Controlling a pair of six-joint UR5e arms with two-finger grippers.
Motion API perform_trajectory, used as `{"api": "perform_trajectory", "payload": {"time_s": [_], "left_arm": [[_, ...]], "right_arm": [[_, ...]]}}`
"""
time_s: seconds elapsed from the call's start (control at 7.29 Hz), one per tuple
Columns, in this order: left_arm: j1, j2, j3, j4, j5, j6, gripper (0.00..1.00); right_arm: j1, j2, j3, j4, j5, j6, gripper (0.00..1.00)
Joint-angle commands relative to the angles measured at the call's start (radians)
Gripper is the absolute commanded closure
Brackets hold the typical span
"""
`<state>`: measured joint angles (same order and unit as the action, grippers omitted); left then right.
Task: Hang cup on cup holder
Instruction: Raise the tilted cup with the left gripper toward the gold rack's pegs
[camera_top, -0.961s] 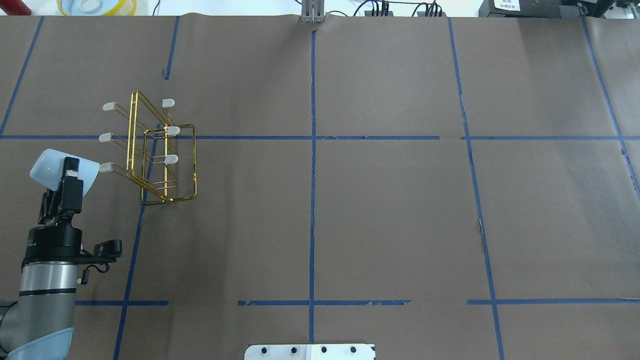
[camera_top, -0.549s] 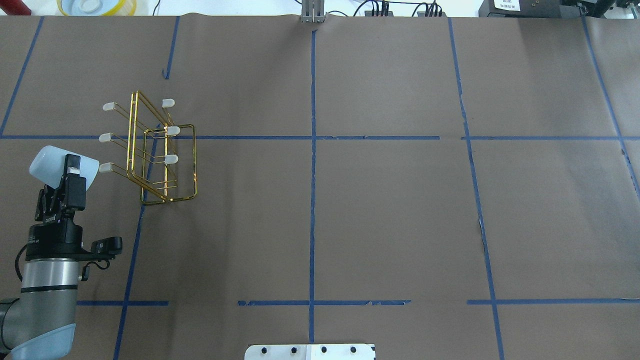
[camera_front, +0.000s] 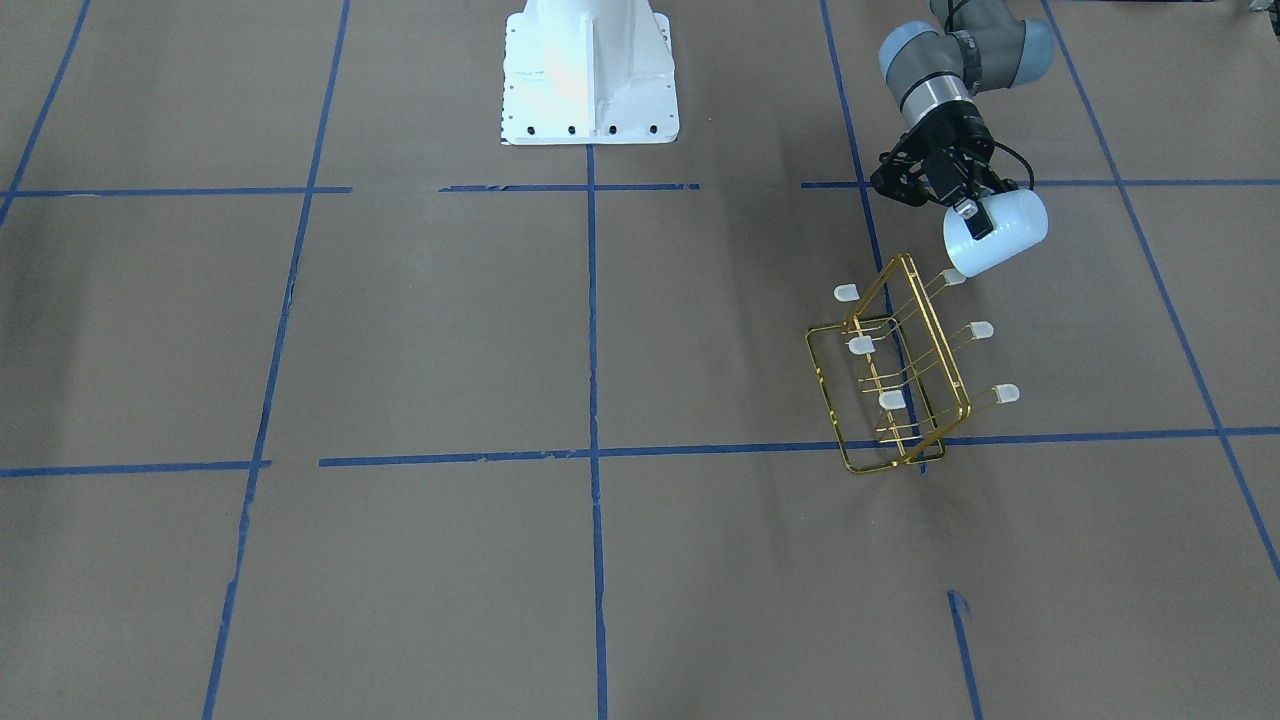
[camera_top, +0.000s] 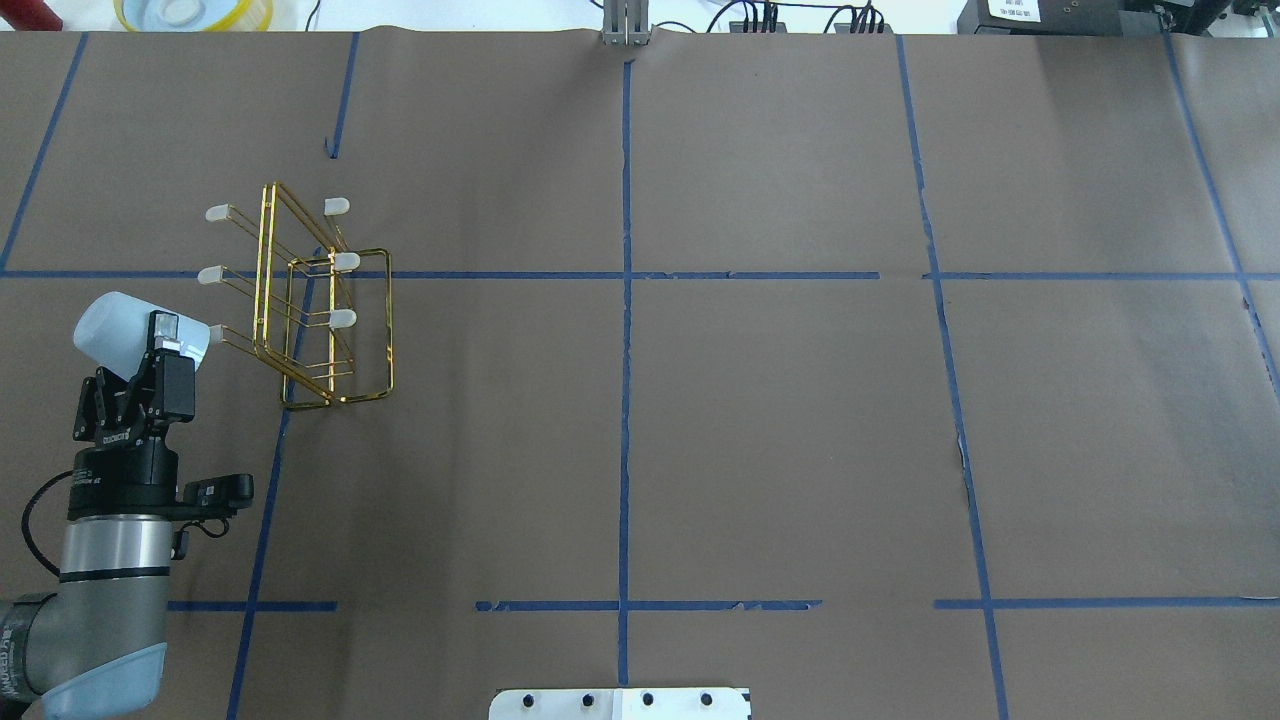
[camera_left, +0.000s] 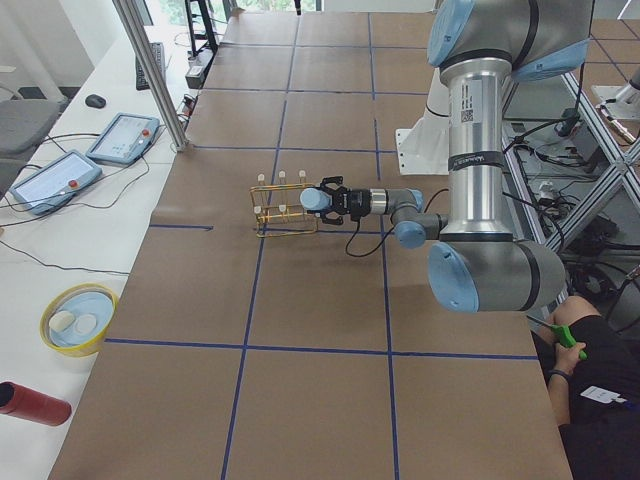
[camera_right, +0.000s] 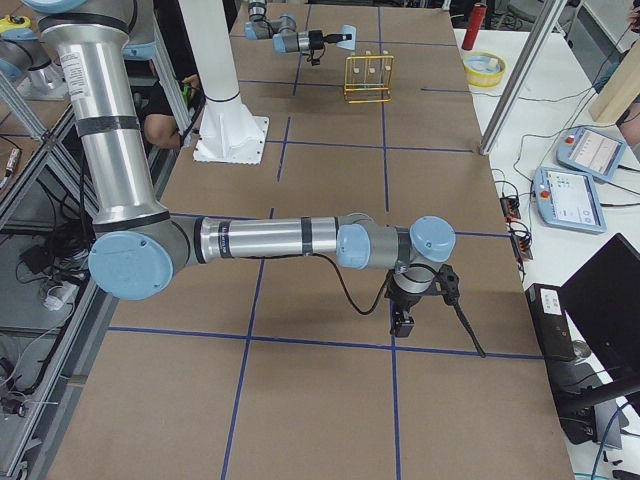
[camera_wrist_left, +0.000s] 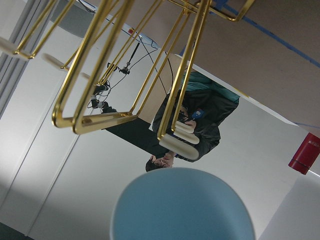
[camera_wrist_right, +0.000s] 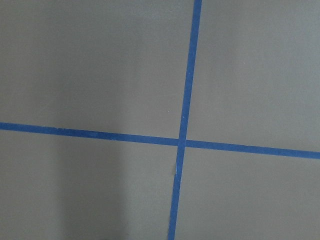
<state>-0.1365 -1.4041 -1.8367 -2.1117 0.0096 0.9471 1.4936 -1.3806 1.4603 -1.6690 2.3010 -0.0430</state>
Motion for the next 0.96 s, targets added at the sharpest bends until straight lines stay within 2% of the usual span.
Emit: {"api": "perform_trajectory", "payload": {"time_s": [0.0, 0.41, 0.82], "left_arm": [[-0.011, -0.007, 0.001, 0.01, 0.001, 0.001, 0.75], [-0.032, -0.019, 0.002, 0.021, 0.0, 0.004, 0.75], [-0.031, -0.07, 0.054, 0.068, -0.005, 0.01, 0.75]], "right_arm": [[0.0, 0.0, 0.0, 0.0, 0.0, 0.0, 0.0], [0.0, 0.0, 0.0, 0.002, 0.0, 0.0, 0.0], [0.0, 0.0, 0.0, 0.0, 0.0, -0.001, 0.0]]}}
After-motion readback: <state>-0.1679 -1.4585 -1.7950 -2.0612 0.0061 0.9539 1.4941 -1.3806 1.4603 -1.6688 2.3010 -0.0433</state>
